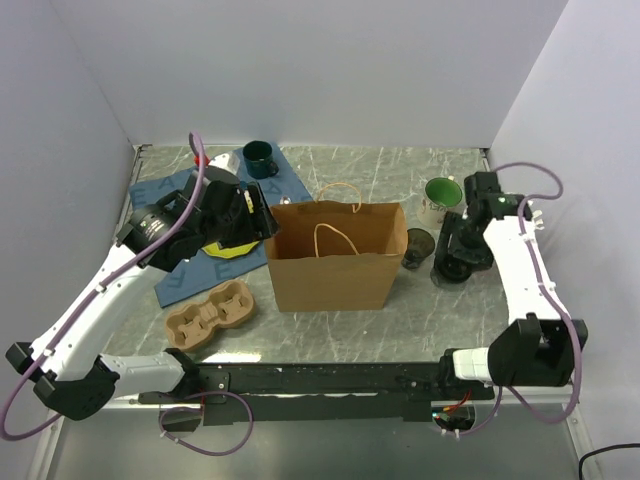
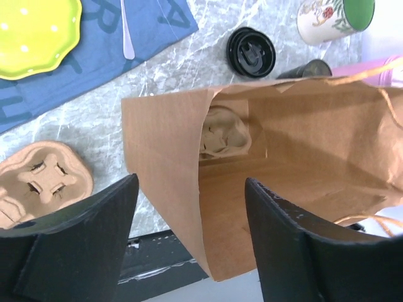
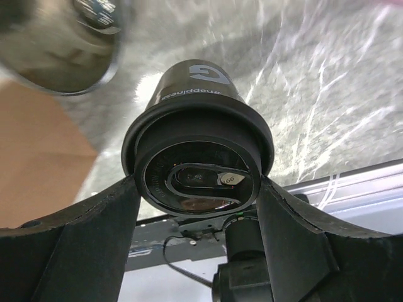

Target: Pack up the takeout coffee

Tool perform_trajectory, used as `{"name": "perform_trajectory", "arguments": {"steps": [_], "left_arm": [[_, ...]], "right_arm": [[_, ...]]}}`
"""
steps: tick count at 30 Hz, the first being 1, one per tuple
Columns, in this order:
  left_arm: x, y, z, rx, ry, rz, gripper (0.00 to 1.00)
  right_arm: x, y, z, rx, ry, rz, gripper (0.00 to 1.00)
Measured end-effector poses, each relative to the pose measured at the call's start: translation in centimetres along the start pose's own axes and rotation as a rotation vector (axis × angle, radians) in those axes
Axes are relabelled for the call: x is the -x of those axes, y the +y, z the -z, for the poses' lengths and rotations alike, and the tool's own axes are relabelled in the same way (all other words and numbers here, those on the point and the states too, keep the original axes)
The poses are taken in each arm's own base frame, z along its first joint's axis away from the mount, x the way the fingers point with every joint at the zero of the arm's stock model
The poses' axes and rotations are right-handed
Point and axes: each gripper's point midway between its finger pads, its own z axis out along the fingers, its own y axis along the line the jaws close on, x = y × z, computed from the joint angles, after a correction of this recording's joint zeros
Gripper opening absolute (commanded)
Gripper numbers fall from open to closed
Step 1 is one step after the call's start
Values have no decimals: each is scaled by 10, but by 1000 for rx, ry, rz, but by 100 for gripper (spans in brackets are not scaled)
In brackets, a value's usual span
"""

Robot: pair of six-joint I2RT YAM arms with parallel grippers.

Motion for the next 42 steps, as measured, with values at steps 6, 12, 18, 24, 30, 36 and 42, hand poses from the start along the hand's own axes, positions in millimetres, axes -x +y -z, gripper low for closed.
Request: {"name": "perform_trajectory", "arguments": {"steps": [6,12,18,24,30,36,42], "left_arm": [[4,0,-1,8,-15,9,63],[10,4,-17,58,-16,1,54],[27,5,-30,105,-43,-27,52],[45,0,-35,119,-70,-77,25],[36,-8,-37,63,-17,-127,13],[24,-16,-35,-11,27,-142,12],[18,-28,-27,-98,43,-162,11]], "right_arm": [[42,13,78,75,-215,1,57],[74,52,190,245,-524,99,56],[61,88,294,508,-764,227,52],[13,97,303,637,-727,374,51],[-26,112,284,711,-620,549,50],[-46,131,271,726,-549,685,50],[-54,159,249,657,-498,823,51]]}}
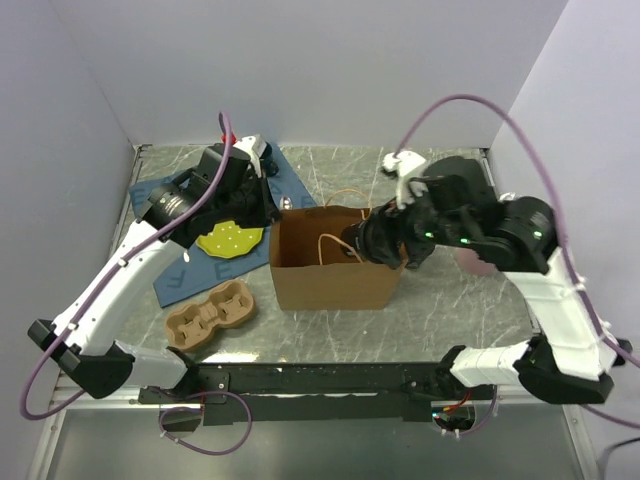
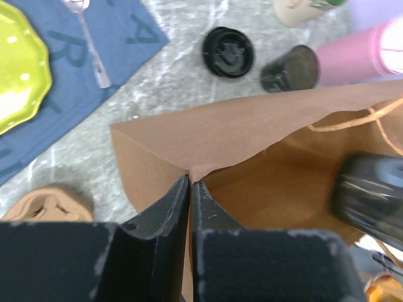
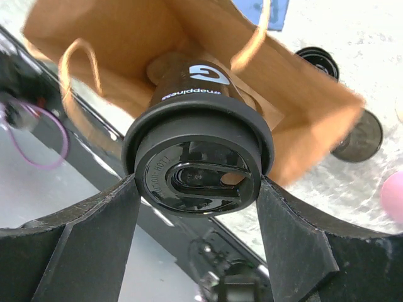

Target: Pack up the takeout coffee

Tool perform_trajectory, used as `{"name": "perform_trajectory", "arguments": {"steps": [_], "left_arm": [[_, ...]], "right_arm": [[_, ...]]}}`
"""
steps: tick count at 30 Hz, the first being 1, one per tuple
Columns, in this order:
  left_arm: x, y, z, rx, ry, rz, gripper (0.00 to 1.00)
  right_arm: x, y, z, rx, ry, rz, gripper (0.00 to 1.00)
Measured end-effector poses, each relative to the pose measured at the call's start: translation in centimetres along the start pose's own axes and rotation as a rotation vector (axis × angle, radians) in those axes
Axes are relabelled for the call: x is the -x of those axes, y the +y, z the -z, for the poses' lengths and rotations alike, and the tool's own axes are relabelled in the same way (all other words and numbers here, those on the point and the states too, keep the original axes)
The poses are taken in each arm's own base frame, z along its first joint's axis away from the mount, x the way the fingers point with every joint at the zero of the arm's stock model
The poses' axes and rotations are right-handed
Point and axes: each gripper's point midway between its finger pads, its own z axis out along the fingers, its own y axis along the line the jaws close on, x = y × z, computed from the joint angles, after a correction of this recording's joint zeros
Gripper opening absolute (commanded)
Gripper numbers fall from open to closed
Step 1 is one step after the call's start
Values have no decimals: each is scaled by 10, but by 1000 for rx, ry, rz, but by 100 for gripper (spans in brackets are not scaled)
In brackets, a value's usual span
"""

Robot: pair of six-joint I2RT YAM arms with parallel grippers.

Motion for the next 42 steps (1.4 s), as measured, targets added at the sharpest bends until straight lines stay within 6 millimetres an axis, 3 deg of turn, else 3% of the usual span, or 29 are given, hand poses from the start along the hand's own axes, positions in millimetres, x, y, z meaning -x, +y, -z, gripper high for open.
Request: {"name": "perform_trajectory", "arguments": {"steps": [10,12,16,19,22,31,37,42], "left_arm": [[-9,-13,14,-126,-12,-39,13],[-11,-13,14,-139,-15,-42,18],[-10,-15,17,-151,-28,-43,46],[-8,-13,20,-142,-43,-37,52],[-8,-7,28,-120,-59,-29,52],[-26,7,74,-136,-105,2,54],[-45,4,67,-184,-45,22,52],[-58,7,53,-188,-7,38,43]], "right_arm": [[-1,-1,-39,-86,98,167,52],[-5,-2,-41,-102,107,190,52],[-21,15,-43,-75,129,264,52],[-41,31,-43,-41,154,303,52],[-51,40,-41,-36,163,305,52],[-54,58,-40,-54,139,286,52],[-55,63,-43,-78,134,297,52],[-55,65,-46,-93,136,307,52]]}}
